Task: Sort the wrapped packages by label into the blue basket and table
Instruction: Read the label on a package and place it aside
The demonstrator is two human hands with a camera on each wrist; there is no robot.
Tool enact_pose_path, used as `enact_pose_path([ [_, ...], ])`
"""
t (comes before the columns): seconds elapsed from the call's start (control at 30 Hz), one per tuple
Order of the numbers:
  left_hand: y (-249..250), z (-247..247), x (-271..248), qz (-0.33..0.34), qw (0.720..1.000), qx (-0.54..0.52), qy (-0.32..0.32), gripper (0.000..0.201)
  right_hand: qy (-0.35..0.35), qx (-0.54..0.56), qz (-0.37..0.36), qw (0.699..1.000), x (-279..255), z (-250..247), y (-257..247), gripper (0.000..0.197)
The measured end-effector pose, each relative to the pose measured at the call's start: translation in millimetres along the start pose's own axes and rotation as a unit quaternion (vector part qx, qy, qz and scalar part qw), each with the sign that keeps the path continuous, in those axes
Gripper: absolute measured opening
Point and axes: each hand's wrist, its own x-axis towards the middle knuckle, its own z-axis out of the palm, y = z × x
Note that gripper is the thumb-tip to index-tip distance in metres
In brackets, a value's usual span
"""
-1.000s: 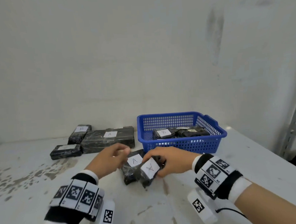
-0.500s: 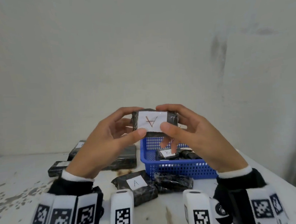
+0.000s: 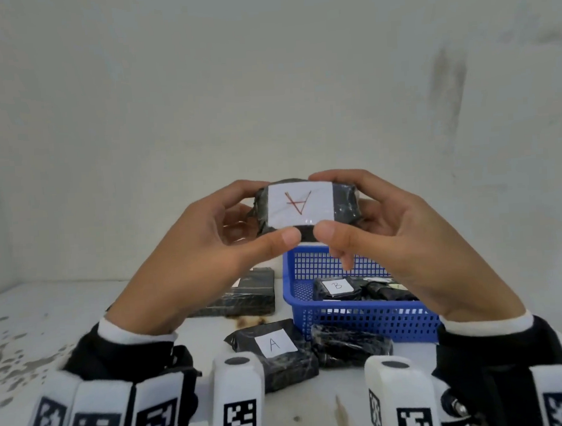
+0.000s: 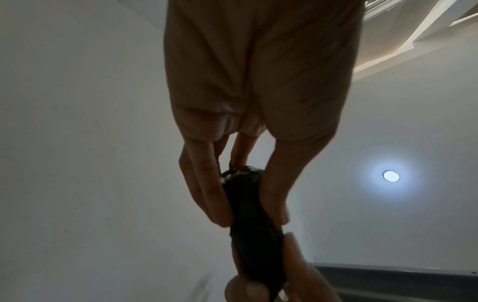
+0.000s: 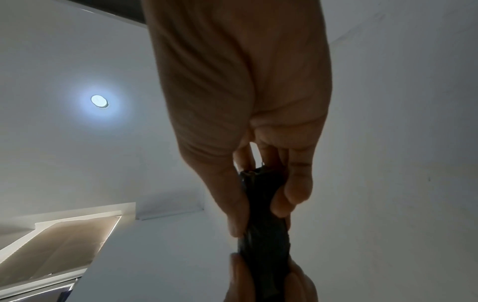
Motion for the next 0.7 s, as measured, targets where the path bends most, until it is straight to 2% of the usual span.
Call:
enact_pose_path([
  [0.13, 4.4, 8.2, 0.1, -0.007, 1.000, -0.011, 0.012, 0.050, 0.008, -0.007, 0.002, 1.000, -0.8, -0.7, 0.4, 0.051],
  [0.53, 3.5, 15.6, 1.4, -0.005, 0.999, -0.028, 0.046, 0.046, 0.005, -0.024, -0.002, 1.000, -0.7, -0.7, 4.0, 0.035],
  [0.7, 2.4, 15.2, 2.2, -0.008, 0.997, -0.053, 0.054, 0.042, 0.009, -0.009, -0.005, 1.000, 0.1, 0.1, 4.5, 0.035],
])
